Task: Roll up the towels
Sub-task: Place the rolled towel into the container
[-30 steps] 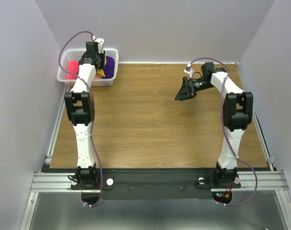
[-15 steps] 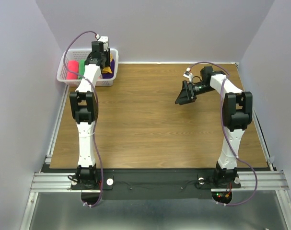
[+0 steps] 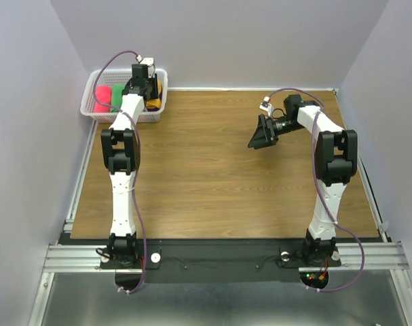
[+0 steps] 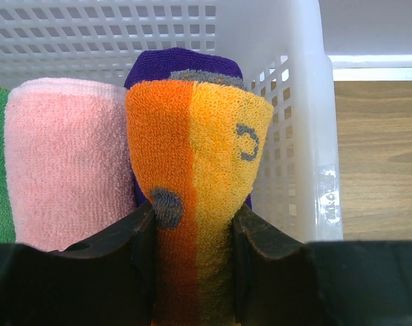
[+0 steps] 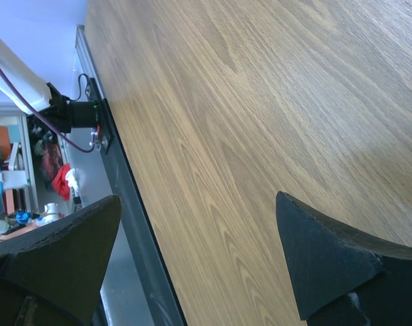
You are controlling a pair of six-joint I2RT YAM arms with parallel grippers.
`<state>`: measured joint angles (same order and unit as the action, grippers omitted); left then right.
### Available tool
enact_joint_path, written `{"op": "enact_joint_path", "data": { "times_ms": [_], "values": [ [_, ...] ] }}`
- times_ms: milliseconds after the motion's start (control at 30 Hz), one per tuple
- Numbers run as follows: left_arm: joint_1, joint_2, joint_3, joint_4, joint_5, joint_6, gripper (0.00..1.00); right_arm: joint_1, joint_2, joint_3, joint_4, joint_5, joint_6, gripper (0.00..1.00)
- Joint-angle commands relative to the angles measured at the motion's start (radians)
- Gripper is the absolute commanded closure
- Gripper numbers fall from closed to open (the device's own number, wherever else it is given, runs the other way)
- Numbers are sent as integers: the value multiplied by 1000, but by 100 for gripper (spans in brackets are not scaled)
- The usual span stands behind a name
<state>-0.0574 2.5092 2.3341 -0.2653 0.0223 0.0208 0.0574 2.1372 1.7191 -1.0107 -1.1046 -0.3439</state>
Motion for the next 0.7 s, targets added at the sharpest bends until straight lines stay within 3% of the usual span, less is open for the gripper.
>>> {"op": "enact_joint_path", "data": {
  "times_ms": [0, 233, 533, 667],
  "values": [
    [-2, -39, -4, 37, 5, -4, 58, -11, -37, 0, 18, -18, -4, 0],
    [-2, -82, -12, 31, 28, 13, 27, -11, -53, 0, 20, -24, -1, 0],
    [-2, -141, 1, 34, 21, 34, 23, -11, -74, -10, 20, -31, -1, 0],
    [-2, -170, 27, 26, 27, 47, 9, -11, -80, -6, 20, -29, 0, 0]
  ]
}}
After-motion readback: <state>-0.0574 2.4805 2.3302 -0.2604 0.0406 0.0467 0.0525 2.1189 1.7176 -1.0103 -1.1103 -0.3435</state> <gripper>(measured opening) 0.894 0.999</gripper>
